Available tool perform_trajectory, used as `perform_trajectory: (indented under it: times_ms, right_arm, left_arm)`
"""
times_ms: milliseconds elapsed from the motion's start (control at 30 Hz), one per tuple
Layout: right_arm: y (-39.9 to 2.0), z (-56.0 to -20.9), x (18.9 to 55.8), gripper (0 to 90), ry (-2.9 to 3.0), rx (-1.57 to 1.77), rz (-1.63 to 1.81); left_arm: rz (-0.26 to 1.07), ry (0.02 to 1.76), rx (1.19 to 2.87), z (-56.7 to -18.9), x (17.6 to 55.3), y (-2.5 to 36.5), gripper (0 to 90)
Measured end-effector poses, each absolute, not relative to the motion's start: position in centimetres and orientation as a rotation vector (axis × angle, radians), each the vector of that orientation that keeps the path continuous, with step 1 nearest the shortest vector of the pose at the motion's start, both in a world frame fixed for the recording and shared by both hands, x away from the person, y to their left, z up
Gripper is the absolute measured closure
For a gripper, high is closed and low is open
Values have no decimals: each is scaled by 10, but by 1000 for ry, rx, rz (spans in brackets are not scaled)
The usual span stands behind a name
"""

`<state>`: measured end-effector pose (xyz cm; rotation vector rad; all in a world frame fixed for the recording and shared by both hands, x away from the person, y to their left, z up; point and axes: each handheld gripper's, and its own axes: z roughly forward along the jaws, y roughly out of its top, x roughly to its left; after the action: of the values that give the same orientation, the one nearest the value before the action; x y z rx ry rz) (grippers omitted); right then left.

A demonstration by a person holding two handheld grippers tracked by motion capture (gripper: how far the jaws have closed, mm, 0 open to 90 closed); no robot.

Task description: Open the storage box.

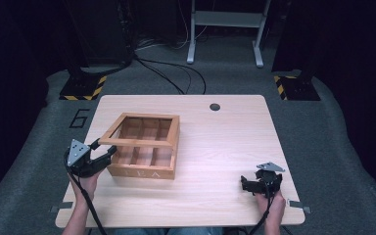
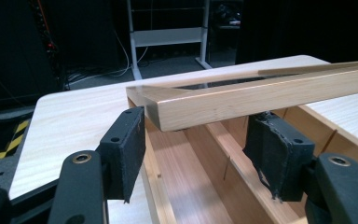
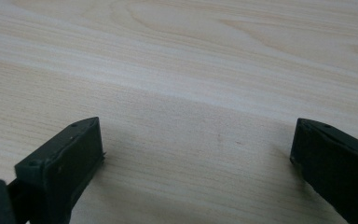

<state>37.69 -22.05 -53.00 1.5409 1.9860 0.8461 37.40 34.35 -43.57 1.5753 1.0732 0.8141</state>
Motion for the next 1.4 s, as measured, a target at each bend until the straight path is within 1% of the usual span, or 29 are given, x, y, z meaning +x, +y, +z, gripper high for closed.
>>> perform_trajectory:
  times_ms: [367, 500, 900, 1400]
  right_arm:
    - [-221, -530, 377, 19, 1986, 1541, 846]
    - [-221, -530, 377, 19, 1986, 1540, 846]
    - [-221, -530, 377, 19, 1986, 1541, 846]
    - [-221, -530, 377, 19, 1986, 1541, 847]
  left_arm:
    - [816, 1066, 1595, -405, 389, 342, 358]
    - [798, 1068, 1603, -392, 396, 343, 353]
    - [778, 1070, 1608, -368, 413, 343, 353]
    - [748, 1090, 1611, -349, 430, 343, 345]
